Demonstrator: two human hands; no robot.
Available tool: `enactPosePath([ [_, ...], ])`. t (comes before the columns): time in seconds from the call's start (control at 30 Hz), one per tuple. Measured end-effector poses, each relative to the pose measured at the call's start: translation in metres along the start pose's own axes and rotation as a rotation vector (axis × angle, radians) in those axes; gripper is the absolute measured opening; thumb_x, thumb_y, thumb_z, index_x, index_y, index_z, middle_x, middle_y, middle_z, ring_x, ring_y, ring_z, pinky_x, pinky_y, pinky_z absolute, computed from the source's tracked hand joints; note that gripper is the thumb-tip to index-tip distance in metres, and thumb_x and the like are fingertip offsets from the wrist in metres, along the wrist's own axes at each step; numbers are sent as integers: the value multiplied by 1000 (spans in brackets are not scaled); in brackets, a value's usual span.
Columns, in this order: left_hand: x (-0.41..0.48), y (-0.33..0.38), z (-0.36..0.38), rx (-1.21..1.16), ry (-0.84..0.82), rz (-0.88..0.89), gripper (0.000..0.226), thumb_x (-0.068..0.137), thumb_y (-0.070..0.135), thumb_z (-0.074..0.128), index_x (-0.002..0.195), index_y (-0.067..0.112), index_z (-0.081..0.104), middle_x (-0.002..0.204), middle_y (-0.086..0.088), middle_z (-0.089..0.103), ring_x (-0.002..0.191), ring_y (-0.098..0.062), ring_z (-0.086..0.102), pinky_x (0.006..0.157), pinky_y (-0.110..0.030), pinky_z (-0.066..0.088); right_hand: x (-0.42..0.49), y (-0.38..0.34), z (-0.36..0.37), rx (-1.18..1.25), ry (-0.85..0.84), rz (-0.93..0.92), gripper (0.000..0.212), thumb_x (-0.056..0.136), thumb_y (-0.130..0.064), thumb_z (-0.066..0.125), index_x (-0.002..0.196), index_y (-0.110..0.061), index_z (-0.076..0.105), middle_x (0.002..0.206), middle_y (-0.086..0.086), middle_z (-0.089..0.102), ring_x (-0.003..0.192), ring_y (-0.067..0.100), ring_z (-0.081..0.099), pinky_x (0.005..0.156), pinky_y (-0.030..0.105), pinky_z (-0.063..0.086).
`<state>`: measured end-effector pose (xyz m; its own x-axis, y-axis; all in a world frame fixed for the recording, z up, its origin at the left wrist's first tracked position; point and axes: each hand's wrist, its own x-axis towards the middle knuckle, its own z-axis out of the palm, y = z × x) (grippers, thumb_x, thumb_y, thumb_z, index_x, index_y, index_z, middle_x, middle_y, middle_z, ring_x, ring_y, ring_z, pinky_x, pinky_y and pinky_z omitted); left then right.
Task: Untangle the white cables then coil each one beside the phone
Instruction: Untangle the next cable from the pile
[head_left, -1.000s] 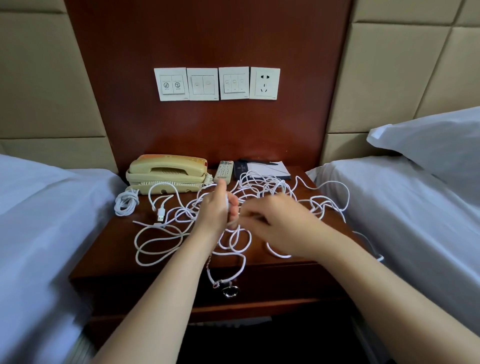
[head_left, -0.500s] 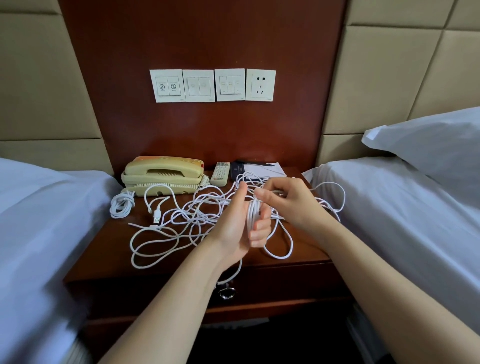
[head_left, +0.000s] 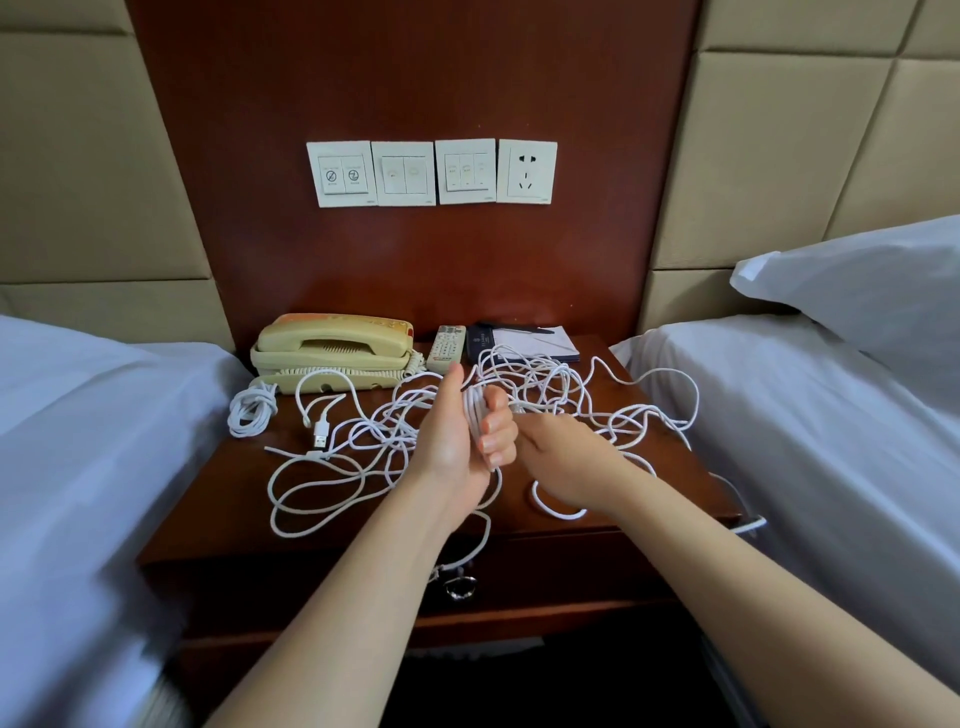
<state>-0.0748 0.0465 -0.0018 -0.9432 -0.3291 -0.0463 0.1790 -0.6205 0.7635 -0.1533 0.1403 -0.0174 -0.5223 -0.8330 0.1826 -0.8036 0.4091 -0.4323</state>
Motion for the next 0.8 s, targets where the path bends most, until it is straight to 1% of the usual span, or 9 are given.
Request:
enactPosePath([
  [0.1,0,1,0,-11,57,-4,58,100,50,20,60,12,38,38,5,29,27,-5,25,29,-17,20,-4,-7,-3,-255,-24,1,27,100,-27,30,105,-15,54,107,11,62,99,33,58,71,33,35],
  [0.2,1,-1,2,-26,98,4,58,100,50,20,60,12,39,38,5,30,27,-5,25,30,-17,19,-7,-11,-9,-353,-54,-17,30,102,-32,27,112,-17,51,109,9,62,101,32,58,70,33,34],
  [0.33,4,7,-3,-37,210,134,55,102,43,21,60,13,39,39,6,30,30,-6,25,33,-17,18,-16,-15,-8,-460,-136,-75,35,101,-41,26,112,-21,53,114,7,62,107,32,57,78,37,41],
  [0.4,7,15,-11,-77,270,187,52,102,42,21,62,14,40,39,6,31,31,-6,26,33,-17,19,-21,-20,-6,-457,-191,-110,31,101,-38,28,111,-22,53,116,6,60,109,31,56,84,37,43],
  [0.53,9,18,-18,-65,317,186,51,102,41,20,62,14,38,38,6,30,30,-6,26,33,-16,20,-30,-31,-9,-505,-169,-220,24,101,-34,33,103,-19,53,112,6,60,105,30,58,76,33,39],
  [0.6,12,19,-21,-7,354,220,51,102,40,21,61,14,38,37,6,30,29,-6,27,33,-15,21,-36,-37,-11,-511,-158,-266,25,100,-40,35,90,-22,50,107,6,61,103,31,58,73,32,35],
  [0.67,14,22,-28,68,394,248,52,102,41,22,62,13,39,36,6,31,29,-7,29,34,-15,23,-38,-43,-15,-462,-115,-305,32,98,-43,37,75,-22,40,89,2,58,94,29,58,68,30,32],
  [0.73,16,25,-34,174,413,236,54,102,44,19,63,12,39,35,6,33,29,-8,31,35,-17,26,-37,-44,-21,-350,-34,-349,33,98,-40,40,72,-20,44,73,-4,49,77,26,53,63,31,33],
  [0.8,17,22,-34,284,391,176,57,101,49,16,65,11,40,37,4,36,29,-9,32,35,-17,26,-33,-41,-25,-212,91,-399,30,97,-36,46,72,-19,51,64,-4,48,63,21,46,58,35,39],
])
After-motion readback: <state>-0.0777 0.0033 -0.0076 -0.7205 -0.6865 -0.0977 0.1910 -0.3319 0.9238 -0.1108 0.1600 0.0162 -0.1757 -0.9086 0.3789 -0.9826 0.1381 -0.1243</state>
